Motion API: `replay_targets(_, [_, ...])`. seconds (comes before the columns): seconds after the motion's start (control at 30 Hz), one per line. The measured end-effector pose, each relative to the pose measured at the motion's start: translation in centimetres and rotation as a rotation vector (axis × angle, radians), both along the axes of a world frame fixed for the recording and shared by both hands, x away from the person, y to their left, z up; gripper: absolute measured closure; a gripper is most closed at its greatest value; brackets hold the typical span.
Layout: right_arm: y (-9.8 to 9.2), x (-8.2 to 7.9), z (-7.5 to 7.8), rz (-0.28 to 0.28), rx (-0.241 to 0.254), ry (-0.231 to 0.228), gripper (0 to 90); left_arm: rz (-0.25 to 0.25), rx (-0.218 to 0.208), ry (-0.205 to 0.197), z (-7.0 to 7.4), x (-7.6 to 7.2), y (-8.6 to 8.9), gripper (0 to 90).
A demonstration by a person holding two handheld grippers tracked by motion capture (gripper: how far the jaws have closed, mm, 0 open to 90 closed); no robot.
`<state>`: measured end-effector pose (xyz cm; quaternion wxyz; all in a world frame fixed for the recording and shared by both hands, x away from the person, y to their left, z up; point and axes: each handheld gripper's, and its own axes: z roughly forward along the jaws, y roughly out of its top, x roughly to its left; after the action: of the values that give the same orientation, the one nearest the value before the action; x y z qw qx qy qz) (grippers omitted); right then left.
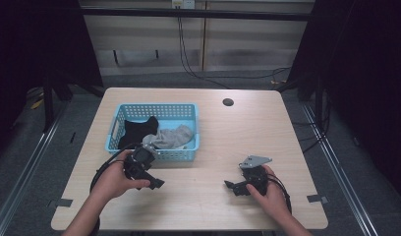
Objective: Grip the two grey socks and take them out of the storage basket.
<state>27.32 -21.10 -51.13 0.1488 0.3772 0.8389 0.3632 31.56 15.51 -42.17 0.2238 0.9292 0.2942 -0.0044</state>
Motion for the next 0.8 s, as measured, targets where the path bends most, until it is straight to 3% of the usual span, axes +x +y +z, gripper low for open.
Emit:
replay_targets(0.2, [0.0,0.0,0.0,0.0,0.0,0.0,12.5,0.031,-0.012,-0.018,2.4,1.6,0.3,21.1])
replay_targets(0.23, [0.0,0.0,0.0,0.0,0.0,0.0,12.5,0.056,-0.028,-0.024,2.9,2.4,0.5,21.4])
replay_targets(0.43, [0.0,0.0,0.0,0.0,0.0,0.0,12.5,0.116,-0.032,-0.038,3.4,4.4,0.6,21.9])
replay_targets(0.57, [0.0,0.0,0.0,0.0,0.0,0.0,12.5,0.167,-0.032,-0.062,3.7,6.7,0.7,23.2])
replay_targets(0.8, [0.0,0.0,0.0,-0.003,0.002,0.001,12.5,0.223,-0.026,-0.041,3.4,9.0,0.8,28.8])
